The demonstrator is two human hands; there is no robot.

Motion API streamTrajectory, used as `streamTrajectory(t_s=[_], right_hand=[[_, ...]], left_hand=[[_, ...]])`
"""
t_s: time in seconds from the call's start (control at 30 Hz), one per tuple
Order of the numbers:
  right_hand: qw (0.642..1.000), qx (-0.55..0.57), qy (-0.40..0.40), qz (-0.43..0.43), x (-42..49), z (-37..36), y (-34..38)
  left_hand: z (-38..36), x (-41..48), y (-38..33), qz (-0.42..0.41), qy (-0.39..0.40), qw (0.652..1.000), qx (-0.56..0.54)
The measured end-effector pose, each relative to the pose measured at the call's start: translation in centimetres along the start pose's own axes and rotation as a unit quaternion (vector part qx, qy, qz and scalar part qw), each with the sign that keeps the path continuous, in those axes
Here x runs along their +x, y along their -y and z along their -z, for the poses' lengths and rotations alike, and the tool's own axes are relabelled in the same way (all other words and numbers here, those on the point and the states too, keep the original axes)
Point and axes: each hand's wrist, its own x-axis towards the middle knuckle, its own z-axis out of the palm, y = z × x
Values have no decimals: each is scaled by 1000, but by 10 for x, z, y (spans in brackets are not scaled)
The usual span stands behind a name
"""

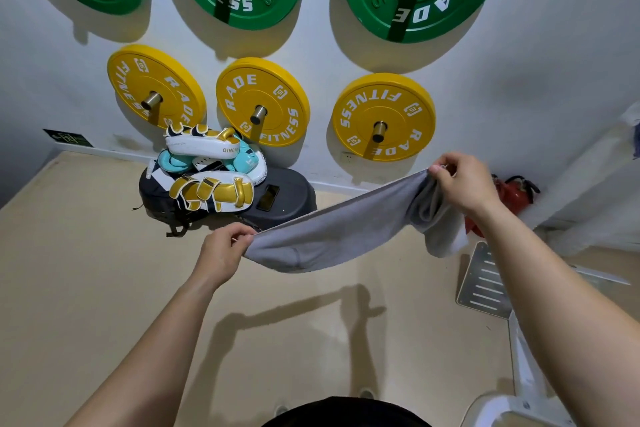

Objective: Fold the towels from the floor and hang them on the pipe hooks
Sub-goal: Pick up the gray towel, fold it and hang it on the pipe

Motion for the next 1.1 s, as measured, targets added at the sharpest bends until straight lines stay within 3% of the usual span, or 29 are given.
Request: streamTrajectory(t_s=[0.27,0.4,0.67,0.77,1.1], right_hand=[[987,154,47,-30,-49,-46,20],[967,235,78,-59,-83,-79,36],[906,396,94,-121,-125,-108,55],[895,414,108,-125,-130,-106,55],[913,379,141,-48,-137,-99,54]], left_hand=[[-49,-15,-65,-48,10,996,-75],[-71,-26,-96,-21,66,983,-172],[-71,-48,-101,47,135,961,-237],[-69,-54,-97,42,138,957,-253],[-76,-56,-102,41,95,966,-238]])
